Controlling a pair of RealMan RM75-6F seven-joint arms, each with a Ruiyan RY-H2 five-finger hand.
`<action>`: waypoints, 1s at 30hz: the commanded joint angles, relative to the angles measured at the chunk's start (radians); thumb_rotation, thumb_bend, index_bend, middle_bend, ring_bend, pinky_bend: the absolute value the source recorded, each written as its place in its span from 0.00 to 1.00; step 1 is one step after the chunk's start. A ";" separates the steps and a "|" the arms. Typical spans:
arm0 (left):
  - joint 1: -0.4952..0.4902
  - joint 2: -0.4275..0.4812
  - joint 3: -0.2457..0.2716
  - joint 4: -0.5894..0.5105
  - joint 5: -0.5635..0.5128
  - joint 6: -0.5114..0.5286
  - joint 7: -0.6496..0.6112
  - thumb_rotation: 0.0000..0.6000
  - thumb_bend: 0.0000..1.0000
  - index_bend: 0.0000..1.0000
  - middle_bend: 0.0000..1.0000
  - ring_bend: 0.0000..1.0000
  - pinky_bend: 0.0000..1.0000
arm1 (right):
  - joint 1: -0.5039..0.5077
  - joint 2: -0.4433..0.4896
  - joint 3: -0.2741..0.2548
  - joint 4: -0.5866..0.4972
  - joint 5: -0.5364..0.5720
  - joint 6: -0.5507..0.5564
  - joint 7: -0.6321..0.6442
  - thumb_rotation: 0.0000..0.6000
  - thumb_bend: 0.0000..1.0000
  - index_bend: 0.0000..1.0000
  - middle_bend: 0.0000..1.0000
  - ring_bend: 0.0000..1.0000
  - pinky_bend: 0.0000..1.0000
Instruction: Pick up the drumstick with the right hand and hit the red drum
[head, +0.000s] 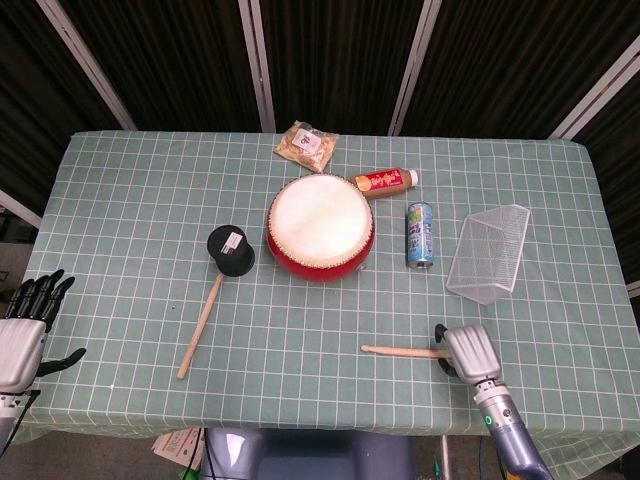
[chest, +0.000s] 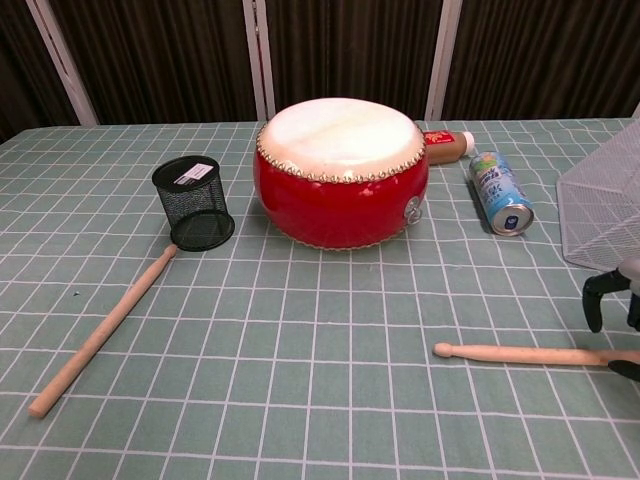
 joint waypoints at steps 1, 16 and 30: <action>-0.001 0.000 0.000 -0.002 0.000 -0.001 0.001 1.00 0.00 0.00 0.00 0.00 0.01 | 0.002 -0.013 -0.005 0.013 0.005 -0.002 -0.001 1.00 0.30 0.50 1.00 1.00 1.00; -0.001 0.001 0.000 -0.001 -0.001 -0.001 -0.002 1.00 0.00 0.00 0.00 0.00 0.01 | 0.010 -0.035 -0.010 0.035 0.036 -0.003 -0.017 1.00 0.35 0.51 1.00 1.00 1.00; -0.001 0.001 -0.001 -0.004 -0.002 -0.003 -0.002 1.00 0.00 0.00 0.00 0.00 0.01 | 0.015 -0.043 -0.022 0.042 0.069 -0.013 -0.043 1.00 0.52 0.60 1.00 1.00 1.00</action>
